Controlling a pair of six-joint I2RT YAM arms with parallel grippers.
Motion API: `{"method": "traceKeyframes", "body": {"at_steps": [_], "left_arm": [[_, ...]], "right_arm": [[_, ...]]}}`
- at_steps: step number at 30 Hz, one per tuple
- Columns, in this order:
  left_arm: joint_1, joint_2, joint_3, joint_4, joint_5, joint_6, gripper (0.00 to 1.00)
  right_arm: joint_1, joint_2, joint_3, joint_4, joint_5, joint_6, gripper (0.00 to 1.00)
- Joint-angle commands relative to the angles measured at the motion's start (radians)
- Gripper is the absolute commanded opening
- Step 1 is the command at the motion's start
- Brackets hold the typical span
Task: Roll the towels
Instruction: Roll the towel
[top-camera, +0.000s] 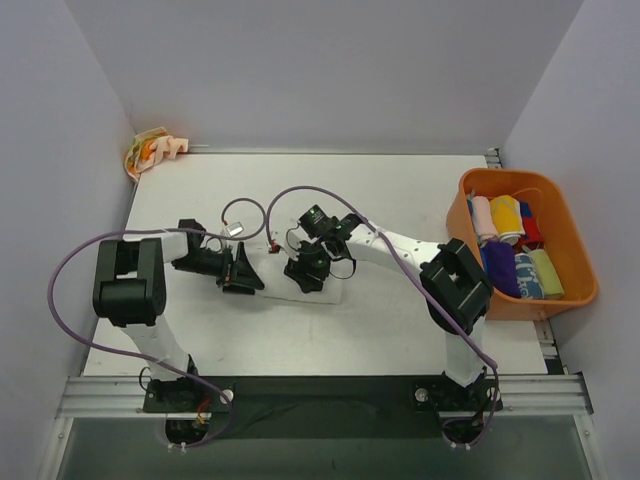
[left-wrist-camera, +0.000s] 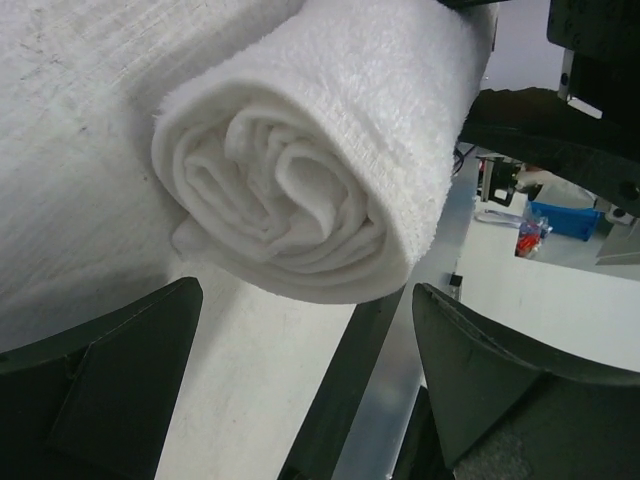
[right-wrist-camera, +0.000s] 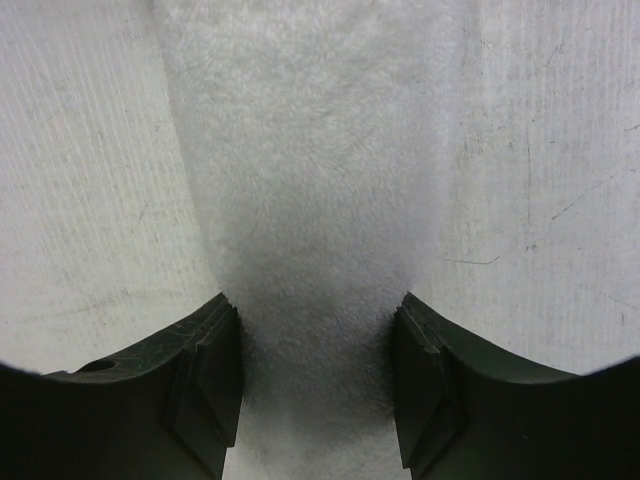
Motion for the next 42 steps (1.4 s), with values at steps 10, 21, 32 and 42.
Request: {"method": "traceKeyframes", "body": {"at_steps": [10,21,32,42], "left_arm": [[-0.087,-0.049,-0.147,0.758,0.023,-0.583,0.97],[-0.087,-0.088,-0.244,1.05,0.1,-0.685,0.97],[-0.036,-0.139,-0.239,1.053,0.115,-0.637,0.97],[-0.121,-0.099,-0.308,1.21,0.081,-0.686,0.97]], "right_arm": [[-0.015,0.059,-0.007,-0.132,0.037,-0.036,0.5],[-0.016,0.088,0.014,-0.163,0.002,-0.078,0.5],[-0.027,0.089,0.019,-0.183,-0.038,-0.097,0.5],[-0.029,0.109,0.048,-0.197,-0.054,-0.105,0.5]]}}
